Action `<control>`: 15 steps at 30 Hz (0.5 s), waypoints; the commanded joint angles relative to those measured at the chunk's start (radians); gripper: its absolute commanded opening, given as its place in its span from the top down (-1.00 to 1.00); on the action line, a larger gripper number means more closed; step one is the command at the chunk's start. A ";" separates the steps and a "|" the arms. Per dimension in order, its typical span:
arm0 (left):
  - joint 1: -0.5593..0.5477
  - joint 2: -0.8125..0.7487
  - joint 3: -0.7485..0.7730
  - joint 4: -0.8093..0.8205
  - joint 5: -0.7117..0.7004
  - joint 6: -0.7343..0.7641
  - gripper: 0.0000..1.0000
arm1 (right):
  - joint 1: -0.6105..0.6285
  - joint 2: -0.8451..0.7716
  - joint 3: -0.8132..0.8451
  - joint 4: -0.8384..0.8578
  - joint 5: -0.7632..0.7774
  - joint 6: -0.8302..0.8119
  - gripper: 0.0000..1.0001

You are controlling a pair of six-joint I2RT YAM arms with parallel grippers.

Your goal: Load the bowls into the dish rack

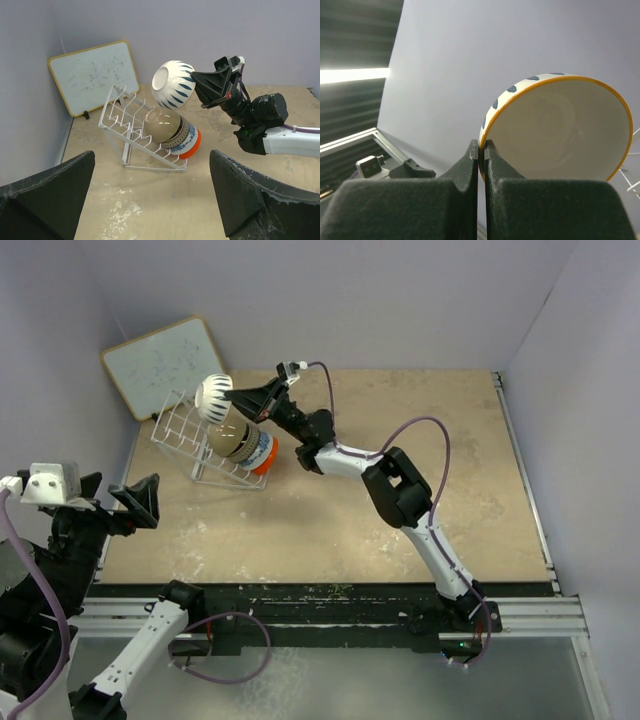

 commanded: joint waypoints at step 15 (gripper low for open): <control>-0.005 0.014 -0.048 0.047 -0.001 0.015 -0.98 | 0.036 0.102 0.140 0.080 0.145 0.226 1.00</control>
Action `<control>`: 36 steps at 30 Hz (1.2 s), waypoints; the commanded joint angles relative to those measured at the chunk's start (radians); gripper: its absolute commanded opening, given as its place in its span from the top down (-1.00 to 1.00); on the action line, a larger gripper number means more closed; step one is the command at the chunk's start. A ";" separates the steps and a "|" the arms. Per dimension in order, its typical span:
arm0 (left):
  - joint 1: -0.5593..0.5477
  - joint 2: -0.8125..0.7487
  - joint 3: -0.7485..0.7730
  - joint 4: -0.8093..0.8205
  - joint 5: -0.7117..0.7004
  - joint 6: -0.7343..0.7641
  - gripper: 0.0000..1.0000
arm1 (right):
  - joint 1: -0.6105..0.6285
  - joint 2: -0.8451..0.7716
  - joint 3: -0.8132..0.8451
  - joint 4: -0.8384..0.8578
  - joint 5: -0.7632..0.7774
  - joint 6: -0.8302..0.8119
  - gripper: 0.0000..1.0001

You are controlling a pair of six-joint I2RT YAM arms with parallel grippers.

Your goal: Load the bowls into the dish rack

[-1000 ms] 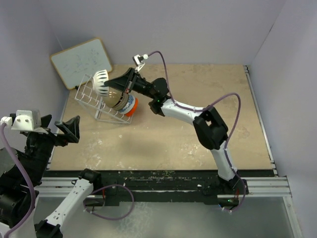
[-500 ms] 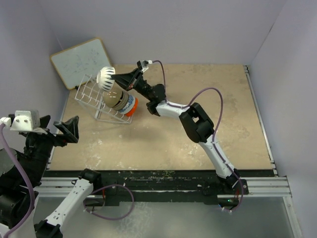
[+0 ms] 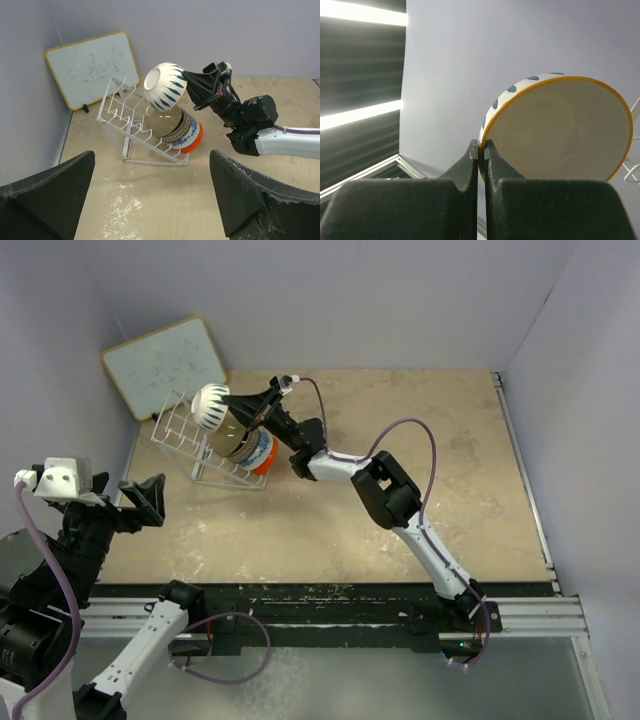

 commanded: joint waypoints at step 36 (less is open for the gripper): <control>-0.015 0.000 -0.035 0.049 -0.021 0.020 -0.98 | 0.027 0.111 0.090 -0.010 0.066 0.162 1.00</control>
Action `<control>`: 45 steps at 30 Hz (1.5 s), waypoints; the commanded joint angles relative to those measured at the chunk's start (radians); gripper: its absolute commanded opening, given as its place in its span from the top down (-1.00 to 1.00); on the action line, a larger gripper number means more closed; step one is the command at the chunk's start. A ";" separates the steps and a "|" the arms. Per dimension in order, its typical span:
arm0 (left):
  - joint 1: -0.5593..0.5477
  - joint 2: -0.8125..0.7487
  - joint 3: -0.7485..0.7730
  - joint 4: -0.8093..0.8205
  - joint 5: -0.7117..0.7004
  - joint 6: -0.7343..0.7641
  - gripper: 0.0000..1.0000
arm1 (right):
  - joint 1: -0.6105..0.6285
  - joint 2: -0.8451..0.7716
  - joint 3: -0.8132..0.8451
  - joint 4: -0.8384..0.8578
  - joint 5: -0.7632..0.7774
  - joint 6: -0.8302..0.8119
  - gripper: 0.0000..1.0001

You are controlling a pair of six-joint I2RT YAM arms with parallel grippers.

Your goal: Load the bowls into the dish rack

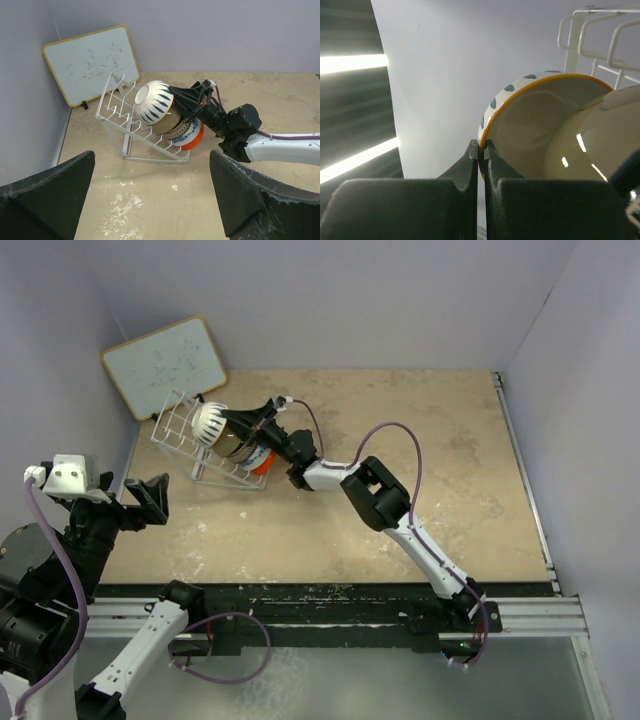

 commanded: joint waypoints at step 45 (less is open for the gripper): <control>-0.013 0.000 -0.011 0.053 -0.011 0.005 -0.98 | -0.021 -0.235 -0.162 -0.377 -0.120 -0.072 0.24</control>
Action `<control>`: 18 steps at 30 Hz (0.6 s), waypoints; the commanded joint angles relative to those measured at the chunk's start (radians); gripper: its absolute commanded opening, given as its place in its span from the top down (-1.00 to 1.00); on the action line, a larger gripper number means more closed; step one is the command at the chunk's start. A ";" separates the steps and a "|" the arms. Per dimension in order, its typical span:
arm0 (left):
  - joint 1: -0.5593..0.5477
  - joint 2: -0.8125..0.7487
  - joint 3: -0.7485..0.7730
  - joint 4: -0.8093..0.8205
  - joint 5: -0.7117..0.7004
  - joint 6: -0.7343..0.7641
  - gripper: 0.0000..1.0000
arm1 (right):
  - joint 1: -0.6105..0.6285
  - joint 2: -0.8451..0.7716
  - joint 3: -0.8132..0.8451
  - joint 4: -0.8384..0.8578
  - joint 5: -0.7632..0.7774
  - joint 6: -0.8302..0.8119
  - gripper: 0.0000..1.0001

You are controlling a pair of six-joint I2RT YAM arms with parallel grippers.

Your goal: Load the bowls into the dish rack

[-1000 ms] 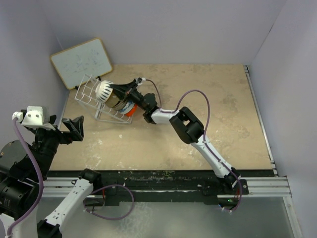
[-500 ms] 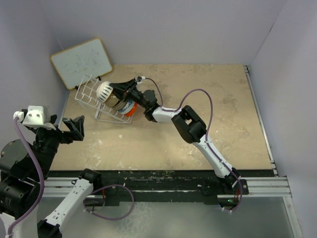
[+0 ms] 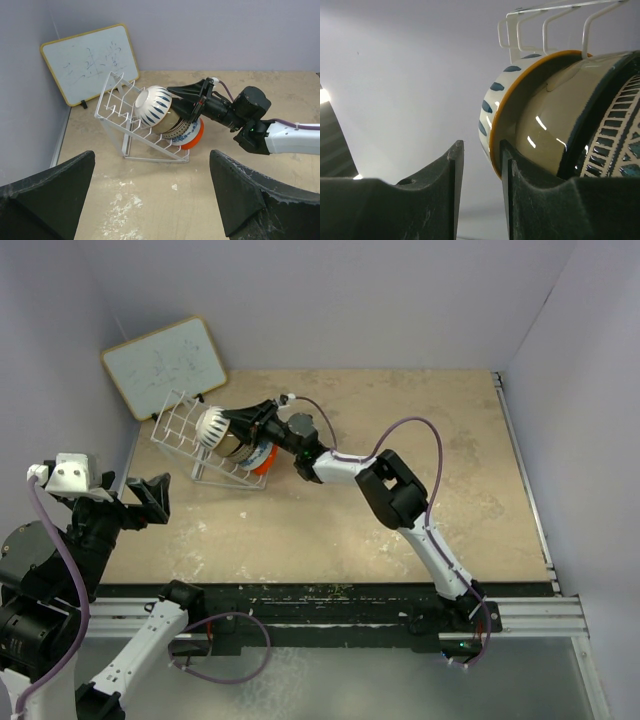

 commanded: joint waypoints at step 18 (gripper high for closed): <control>-0.007 0.003 -0.021 0.054 -0.001 -0.011 -0.98 | -0.007 -0.176 -0.217 0.038 -0.034 -0.014 0.21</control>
